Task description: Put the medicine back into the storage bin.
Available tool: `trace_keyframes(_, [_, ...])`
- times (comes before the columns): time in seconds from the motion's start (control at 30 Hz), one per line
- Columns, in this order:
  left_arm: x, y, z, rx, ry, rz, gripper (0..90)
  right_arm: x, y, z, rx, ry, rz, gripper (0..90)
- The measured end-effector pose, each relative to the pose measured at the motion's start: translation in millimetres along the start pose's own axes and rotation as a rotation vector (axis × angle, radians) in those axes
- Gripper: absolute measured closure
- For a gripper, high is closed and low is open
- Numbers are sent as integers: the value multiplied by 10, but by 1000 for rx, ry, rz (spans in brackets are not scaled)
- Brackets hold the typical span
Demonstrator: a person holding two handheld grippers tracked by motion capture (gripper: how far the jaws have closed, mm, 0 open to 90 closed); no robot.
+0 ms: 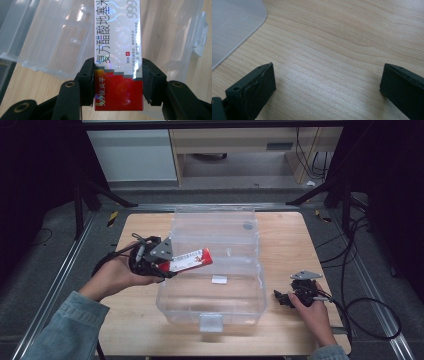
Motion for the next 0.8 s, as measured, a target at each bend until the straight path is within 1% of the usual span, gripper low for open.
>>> trace_keyframes(0.07, [-36, -65, -56, -13, 9, -11, 509, 0, 0, 0, 0, 0, 0, 4])
trace_keyframes(0.1, [-83, -132, -129, -19, 24, -21, 509, 0, 0, 0, 0, 0, 0, 5])
trace_keyframes(0.13, [-83, -132, -129, -19, 24, -21, 509, 0, 0, 0, 0, 0, 0, 5])
trace_keyframes(0.2, [-168, -233, -241, -25, 51, -40, 509, 0, 0, 0, 0, 0, 0, 5])
trace_keyframes(0.23, [-168, -233, -241, -25, 51, -40, 509, 0, 0, 0, 0, 0, 0, 5])
trace_keyframes(0.3, [-226, -306, -327, -23, 70, -57, 509, 0, 0, 0, 0, 0, 0, 5])
trace_keyframes(0.33, [-226, -306, -327, -23, 70, -57, 509, 0, 0, 0, 0, 0, 0, 5])
trace_keyframes(0.4, [-280, -374, -419, -31, 86, -64, 509, 0, 0, 0, 1, 0, 1, 5])
trace_keyframes(0.47, [-313, -421, -475, -31, 96, -76, 509, 0, 0, 0, 0, 0, 0, 5])
trace_keyframes(0.5, [-313, -421, -475, -31, 96, -76, 509, 0, 0, 0, 0, 0, 1, 4])
trace_keyframes(0.6, [-373, -502, -568, -46, 117, -84, 509, 0, 0, 0, 0, 0, 1, 5])
trace_keyframes(0.77, [-430, -596, -685, -59, 139, -91, 509, 0, 0, 0, 0, 0, 0, 5])
trace_keyframes(0.8, [-430, -596, -685, -59, 139, -91, 509, 0, 0, 0, 0, 0, 0, 5])
Point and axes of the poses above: each handheld gripper's, and its own axes: z roughly backward along the jaws, y roughly out of its underside, x roughly to its left, the point moved 3 cm from there along -z, roughly forward along the jaws, and after that the axes turned 10 degrees about -y, right-handed, at the moved point
